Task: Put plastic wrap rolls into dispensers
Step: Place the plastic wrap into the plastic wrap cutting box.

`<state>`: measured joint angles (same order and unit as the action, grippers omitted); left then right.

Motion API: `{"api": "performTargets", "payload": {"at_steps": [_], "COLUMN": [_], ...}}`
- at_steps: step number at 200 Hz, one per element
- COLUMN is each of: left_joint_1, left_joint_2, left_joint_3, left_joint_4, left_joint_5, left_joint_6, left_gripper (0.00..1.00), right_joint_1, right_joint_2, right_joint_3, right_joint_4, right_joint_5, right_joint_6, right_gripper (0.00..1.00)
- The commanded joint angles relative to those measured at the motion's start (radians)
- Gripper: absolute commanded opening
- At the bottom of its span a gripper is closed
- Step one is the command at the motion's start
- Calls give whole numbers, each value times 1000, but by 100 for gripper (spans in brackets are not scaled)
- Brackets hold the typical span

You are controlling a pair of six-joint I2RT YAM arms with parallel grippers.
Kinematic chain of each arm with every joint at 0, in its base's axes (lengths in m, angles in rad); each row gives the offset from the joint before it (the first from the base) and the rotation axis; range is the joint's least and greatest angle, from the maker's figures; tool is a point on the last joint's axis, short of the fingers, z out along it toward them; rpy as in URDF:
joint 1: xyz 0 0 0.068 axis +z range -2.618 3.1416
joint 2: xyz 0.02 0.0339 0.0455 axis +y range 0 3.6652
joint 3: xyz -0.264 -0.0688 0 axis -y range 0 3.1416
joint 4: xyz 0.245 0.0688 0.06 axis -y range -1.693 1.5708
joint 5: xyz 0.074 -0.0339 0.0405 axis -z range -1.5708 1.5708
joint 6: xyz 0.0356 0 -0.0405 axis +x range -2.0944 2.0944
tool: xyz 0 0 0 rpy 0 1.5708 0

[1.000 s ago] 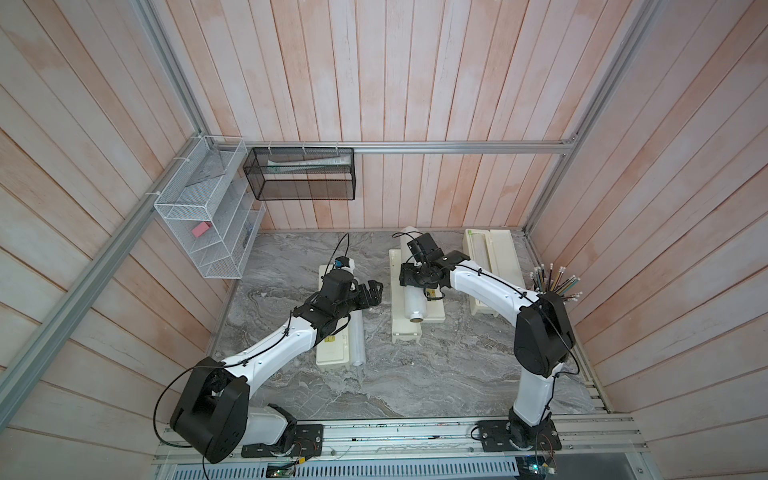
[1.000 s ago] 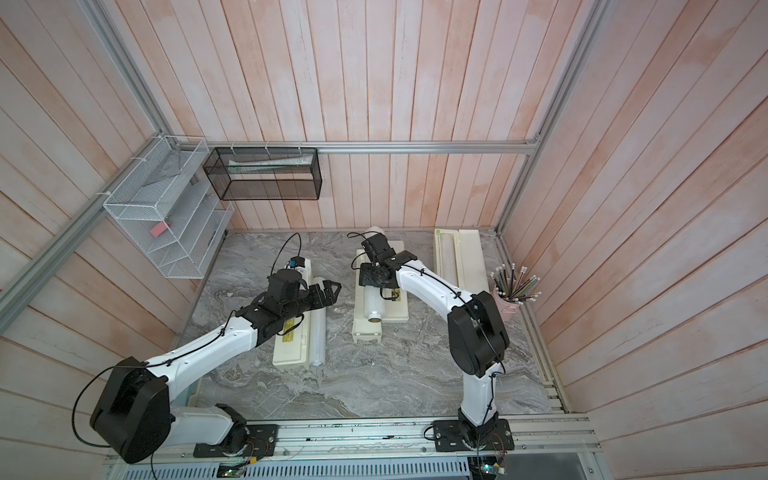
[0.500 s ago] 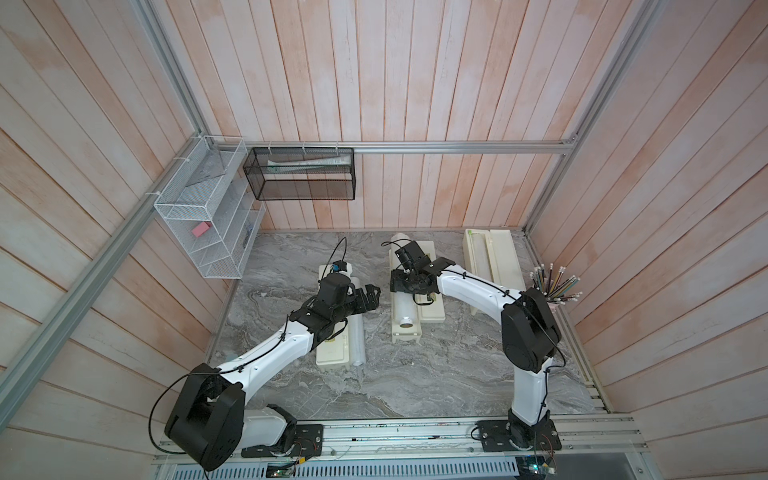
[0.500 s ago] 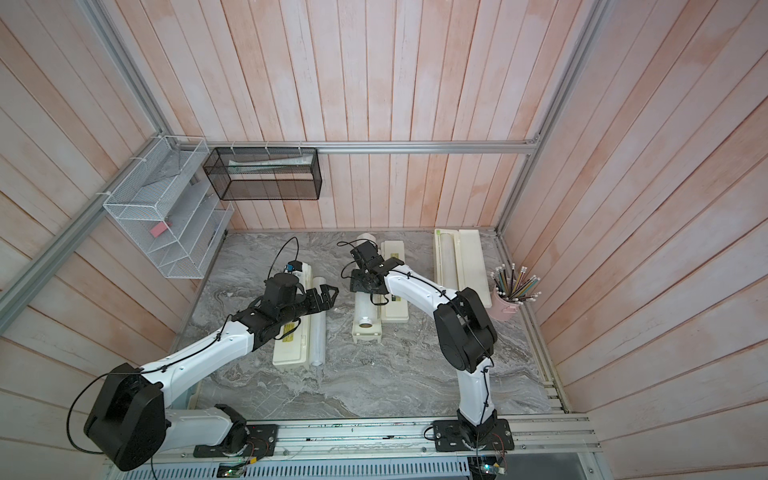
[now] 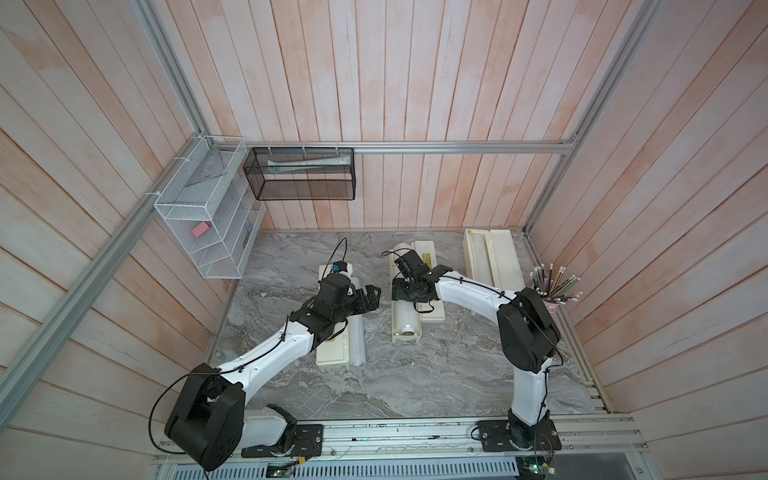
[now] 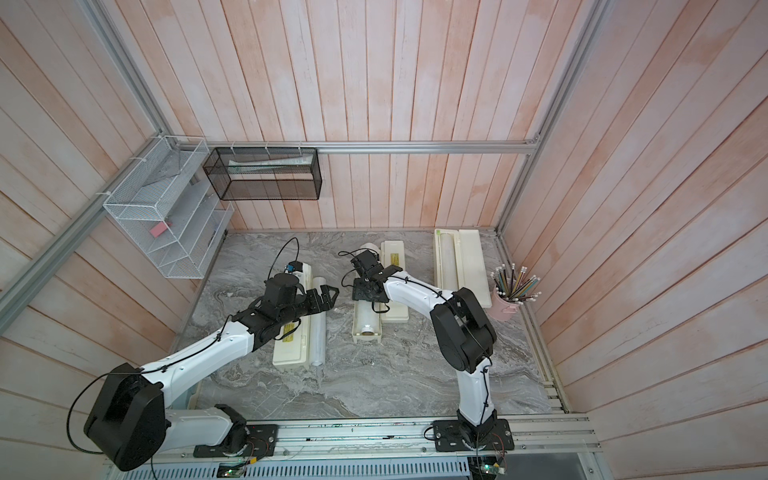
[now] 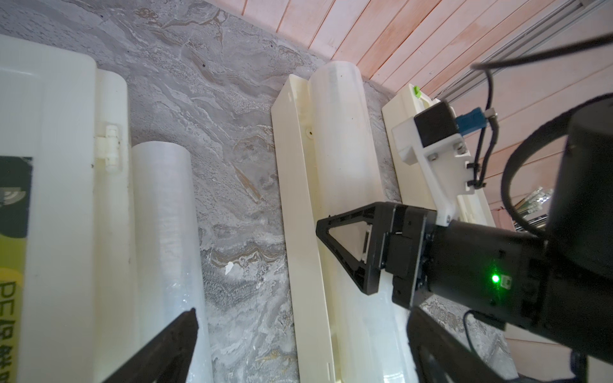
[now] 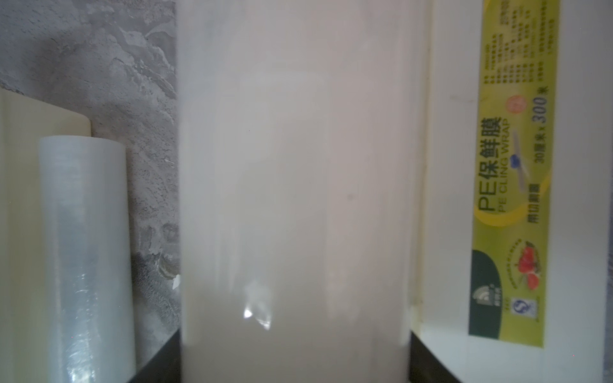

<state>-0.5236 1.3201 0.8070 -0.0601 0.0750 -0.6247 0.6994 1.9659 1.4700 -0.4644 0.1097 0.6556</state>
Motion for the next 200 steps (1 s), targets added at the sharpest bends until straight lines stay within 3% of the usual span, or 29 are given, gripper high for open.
{"api": "performTargets", "payload": {"at_steps": [1,34,167,200], "left_joint_1": [5,5,5,5], "left_joint_2": [-2,6,24,36], "left_joint_3": [-15,-11,1,-2], "left_joint_4": [19,22,22,31], "left_joint_5": [15,17,30,41], "left_joint_6": [-1,0,10,10], "left_gripper": [100,100,100,100], "right_joint_1": [9,9,12,14], "right_joint_2": [-28,-3,61,37], "right_joint_3": [20,18,79,80], "right_joint_4": [122,116,45,38], "right_joint_5": [31,33,49,62], "right_joint_6": [4,-1,-5,-11], "right_gripper": [41,43,72,75]}}
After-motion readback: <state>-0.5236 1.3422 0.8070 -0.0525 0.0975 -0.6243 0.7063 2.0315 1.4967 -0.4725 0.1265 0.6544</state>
